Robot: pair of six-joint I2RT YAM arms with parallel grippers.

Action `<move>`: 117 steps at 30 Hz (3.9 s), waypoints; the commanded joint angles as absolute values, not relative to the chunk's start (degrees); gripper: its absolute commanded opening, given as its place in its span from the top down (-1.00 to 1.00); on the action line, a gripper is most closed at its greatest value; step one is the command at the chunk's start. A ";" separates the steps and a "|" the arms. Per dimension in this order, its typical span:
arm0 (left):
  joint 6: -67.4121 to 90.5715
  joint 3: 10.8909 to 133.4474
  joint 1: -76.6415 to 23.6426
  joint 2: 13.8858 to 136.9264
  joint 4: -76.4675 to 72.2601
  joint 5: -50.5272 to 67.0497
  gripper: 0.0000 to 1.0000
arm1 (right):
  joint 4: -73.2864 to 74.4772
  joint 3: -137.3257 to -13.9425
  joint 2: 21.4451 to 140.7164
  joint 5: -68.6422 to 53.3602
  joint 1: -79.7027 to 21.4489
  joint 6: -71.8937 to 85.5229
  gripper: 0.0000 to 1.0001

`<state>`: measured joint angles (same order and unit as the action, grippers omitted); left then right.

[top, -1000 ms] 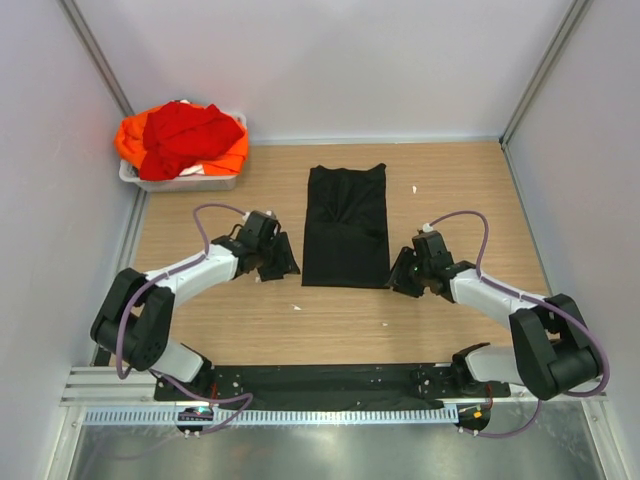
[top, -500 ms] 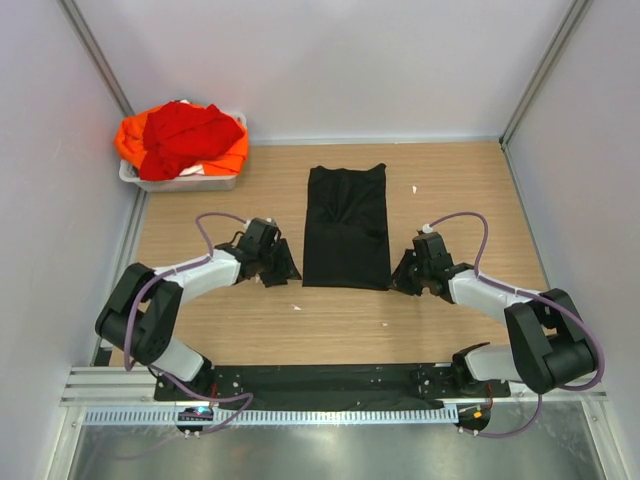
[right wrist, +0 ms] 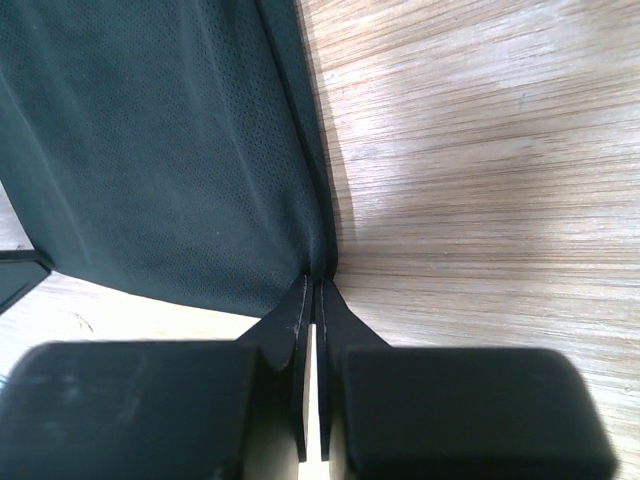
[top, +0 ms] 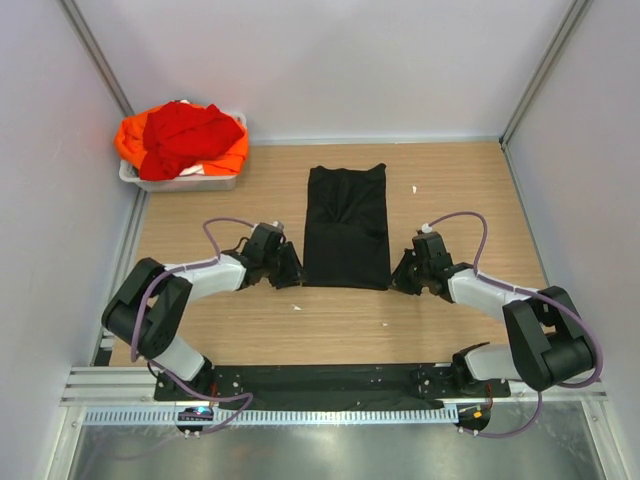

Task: Fold and stack the t-shirts
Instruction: Fold the tshirt

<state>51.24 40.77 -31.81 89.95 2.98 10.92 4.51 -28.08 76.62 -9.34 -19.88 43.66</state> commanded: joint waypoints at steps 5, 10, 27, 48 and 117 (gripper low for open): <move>53.17 36.74 -32.61 92.99 -2.02 12.92 0.63 | 8.17 -27.95 79.28 -7.29 -19.95 41.40 0.98; 53.17 35.95 -32.70 92.29 -2.02 12.31 1.00 | 9.05 -28.04 77.97 -7.30 -19.86 41.31 0.97; 57.48 33.75 -41.38 77.00 13.17 7.66 1.00 | 20.29 -24.26 60.48 -11.86 -20.65 43.24 0.98; 50.02 60.36 -42.02 72.15 40.07 -4.57 1.00 | 31.99 -49.46 61.60 -6.86 -24.52 40.43 0.98; 38.67 77.26 -20.47 93.88 39.72 13.19 -0.21 | 5.01 -85.86 126.56 -29.71 -9.58 34.28 0.31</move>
